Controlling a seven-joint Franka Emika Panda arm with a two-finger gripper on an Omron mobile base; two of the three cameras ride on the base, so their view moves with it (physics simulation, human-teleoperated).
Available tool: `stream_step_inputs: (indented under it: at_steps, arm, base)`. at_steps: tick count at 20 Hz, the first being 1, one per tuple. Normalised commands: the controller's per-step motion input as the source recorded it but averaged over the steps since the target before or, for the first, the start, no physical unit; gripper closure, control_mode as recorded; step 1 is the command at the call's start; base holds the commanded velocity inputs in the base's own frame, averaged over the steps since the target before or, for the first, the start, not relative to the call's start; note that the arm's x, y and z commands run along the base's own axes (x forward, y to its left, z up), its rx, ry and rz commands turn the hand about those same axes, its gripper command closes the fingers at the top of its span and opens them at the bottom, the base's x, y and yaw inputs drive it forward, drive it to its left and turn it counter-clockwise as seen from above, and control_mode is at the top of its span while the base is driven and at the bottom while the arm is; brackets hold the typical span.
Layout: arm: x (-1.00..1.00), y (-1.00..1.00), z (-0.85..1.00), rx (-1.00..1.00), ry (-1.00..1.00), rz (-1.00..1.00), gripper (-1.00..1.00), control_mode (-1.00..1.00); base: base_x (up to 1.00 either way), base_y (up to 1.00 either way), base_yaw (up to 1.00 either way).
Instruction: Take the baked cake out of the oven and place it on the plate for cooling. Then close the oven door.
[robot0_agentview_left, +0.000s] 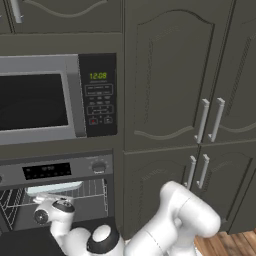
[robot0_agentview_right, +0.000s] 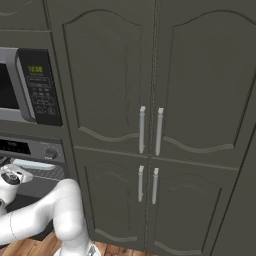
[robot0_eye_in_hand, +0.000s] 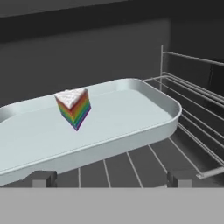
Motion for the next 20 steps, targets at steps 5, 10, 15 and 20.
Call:
stream_step_inputs:
  at_steps: [5,10,15,20]
  arm:
    - [0.03,0.20,-0.54,-0.01,-0.02,0.00,-1.00,-1.00]
    - [-0.01,0.27,-0.65,-0.09,-0.04,0.00,-1.00,-1.00]
    - [0.00,0.24,-0.64,-0.12,-0.05,0.00,-1.00,-1.00]
    - [-0.10,0.25,-0.70,-0.14,-0.03,0.00,-1.00,-1.00]
  base:
    - [0.00,0.00,0.00]
    - [0.00,0.00,0.00]
    - [0.00,0.00,0.00]
    - [0.00,0.00,0.00]
